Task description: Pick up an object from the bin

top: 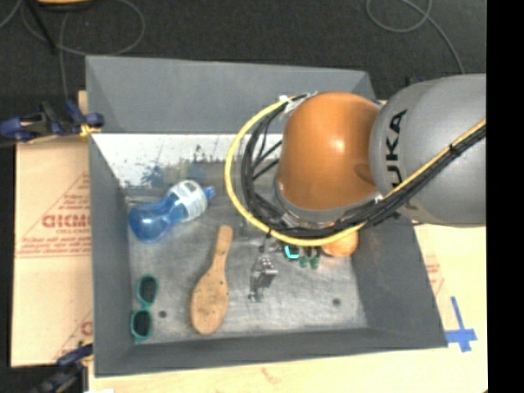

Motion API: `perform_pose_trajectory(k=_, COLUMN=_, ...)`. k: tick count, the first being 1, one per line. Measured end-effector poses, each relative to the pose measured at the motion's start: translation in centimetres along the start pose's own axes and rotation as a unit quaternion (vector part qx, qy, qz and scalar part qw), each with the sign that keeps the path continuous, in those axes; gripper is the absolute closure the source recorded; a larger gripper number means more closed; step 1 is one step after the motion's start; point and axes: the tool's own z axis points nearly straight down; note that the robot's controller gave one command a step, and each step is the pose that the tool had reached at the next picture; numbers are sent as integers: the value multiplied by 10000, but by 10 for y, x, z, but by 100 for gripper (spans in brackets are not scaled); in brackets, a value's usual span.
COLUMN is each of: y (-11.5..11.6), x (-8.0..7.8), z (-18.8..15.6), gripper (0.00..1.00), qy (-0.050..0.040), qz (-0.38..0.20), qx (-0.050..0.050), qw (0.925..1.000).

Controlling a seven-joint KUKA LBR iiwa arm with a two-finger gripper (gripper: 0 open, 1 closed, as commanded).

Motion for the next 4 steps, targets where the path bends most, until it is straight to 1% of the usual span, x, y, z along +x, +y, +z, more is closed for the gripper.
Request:
perform_pose_trajectory(k=1, y=-1, x=-1, z=-4, gripper=0, qy=-30, qz=13, qx=-2, qw=10000)
perform_pose_trajectory(k=2, y=25, x=-10, z=48, gripper=0, qy=-74, qz=57, qx=-10, qw=10000)
perform_pose_trajectory(k=3, y=22, x=21, z=69, gripper=0, qy=-3, qz=95, qx=0, qw=10000)
perform_pose_trajectory(k=4, y=40, x=-14, z=147, gripper=100, qy=-52, qz=108, qx=-11, qw=9999)
